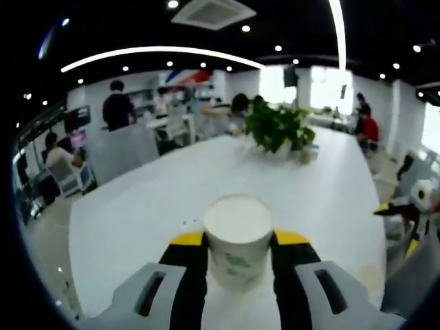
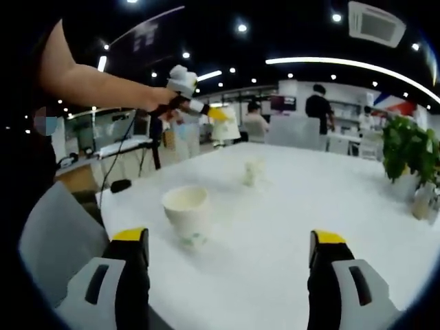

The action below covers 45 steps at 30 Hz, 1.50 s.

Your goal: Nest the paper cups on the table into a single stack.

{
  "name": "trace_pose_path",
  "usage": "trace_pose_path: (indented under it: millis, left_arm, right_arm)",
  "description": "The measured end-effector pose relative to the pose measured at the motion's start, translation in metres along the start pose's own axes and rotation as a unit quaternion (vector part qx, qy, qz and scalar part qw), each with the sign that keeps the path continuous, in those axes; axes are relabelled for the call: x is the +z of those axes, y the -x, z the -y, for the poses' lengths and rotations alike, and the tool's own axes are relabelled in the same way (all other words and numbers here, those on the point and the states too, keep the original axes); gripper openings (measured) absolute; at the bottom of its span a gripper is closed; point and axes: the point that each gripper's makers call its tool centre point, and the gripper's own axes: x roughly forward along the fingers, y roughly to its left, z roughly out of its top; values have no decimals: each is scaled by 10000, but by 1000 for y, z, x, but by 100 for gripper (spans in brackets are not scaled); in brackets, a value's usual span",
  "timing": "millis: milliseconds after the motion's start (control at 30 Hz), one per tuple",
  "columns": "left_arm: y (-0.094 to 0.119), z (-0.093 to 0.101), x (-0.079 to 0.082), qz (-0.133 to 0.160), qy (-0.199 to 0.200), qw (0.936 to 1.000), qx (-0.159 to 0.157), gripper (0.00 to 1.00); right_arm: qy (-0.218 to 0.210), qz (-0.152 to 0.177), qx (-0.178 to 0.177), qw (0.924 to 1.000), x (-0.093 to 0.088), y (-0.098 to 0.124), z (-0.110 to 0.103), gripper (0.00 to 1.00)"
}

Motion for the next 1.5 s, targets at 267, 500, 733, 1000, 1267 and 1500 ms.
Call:
trace_pose_path:
  millis: [267, 500, 733, 1000, 1267, 1500]
  left_arm:
    - [8, 28, 11, 122, -89, 9990, -410, 33]
    - [18, 64, 13, 208, -158, 9969, -740, 34]
    - [31, 99, 10, 326, -172, 9951, -921, 34]
    - [44, 129, -7, 244, -529, 9940, -920, 33]
    - [59, 163, -4, 439, -377, 9929, -1040, 34]
    - [71, 185, -3, 508, -376, 9905, -1221, 34]
  right_arm:
    - [-31, 23, -22, 10000, 2, -2, 2, 95]
    - [17, -11, 4, 10000, 0, -4, -1, 93]
    - [12, 61, -39, 10000, 4, -4, 1, 93]
    - [65, 69, 4, 10000, 4, -5, -1, 91]
    - [57, 151, 21, 9999, 13, -4, 1, 84]
    - [-62, 284, 127, 9995, 27, -3, -1, 78]
